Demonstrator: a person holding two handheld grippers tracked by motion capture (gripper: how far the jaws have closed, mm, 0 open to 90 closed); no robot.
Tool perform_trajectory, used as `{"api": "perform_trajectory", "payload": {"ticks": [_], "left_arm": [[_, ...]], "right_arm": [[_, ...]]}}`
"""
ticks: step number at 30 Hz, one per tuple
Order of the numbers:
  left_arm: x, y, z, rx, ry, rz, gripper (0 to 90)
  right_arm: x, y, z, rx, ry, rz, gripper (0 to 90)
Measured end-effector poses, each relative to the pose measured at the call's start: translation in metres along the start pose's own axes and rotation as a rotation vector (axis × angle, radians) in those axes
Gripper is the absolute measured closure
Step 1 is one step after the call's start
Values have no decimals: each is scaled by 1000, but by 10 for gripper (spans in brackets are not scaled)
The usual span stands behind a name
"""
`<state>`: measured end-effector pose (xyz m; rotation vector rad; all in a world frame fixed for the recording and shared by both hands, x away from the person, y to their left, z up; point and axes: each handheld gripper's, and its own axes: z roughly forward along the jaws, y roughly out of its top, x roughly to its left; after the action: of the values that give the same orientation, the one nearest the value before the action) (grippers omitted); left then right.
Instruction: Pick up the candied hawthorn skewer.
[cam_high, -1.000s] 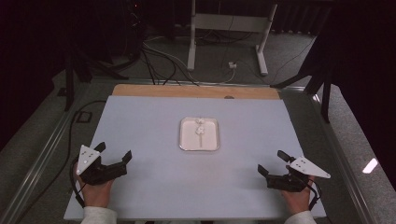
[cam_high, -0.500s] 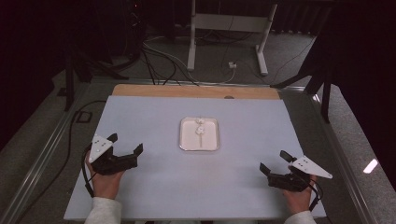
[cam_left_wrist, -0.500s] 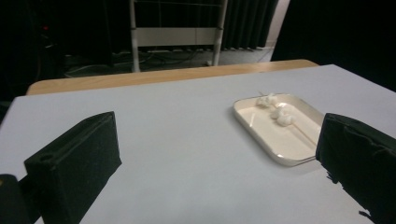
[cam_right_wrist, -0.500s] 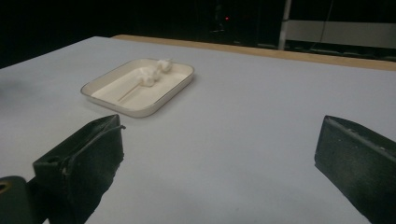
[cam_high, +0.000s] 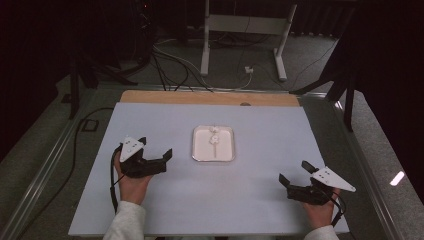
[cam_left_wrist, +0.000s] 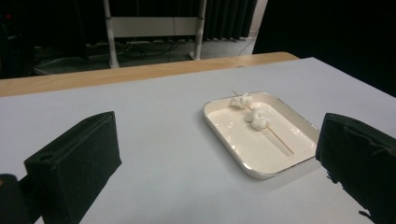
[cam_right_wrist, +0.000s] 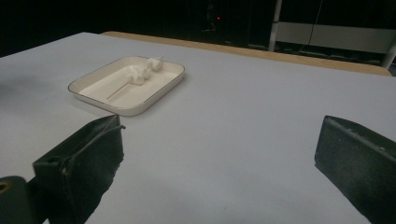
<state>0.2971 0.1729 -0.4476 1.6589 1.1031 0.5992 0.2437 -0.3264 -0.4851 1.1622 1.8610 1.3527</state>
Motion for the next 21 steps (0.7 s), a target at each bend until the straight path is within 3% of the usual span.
{"api": "perform_trajectory", "payload": {"ticks": [4,12,21], "left_arm": [[-6,1,13,18,-18,-9,7],[-20,5,40,60,-38,17,7],[-31,8,66,108,-37,24,7]], "right_arm": [[0,0,0,3,-1,4,11],[0,0,0,7,0,2,12],[0,0,-1,5,-3,-1,12]]}}
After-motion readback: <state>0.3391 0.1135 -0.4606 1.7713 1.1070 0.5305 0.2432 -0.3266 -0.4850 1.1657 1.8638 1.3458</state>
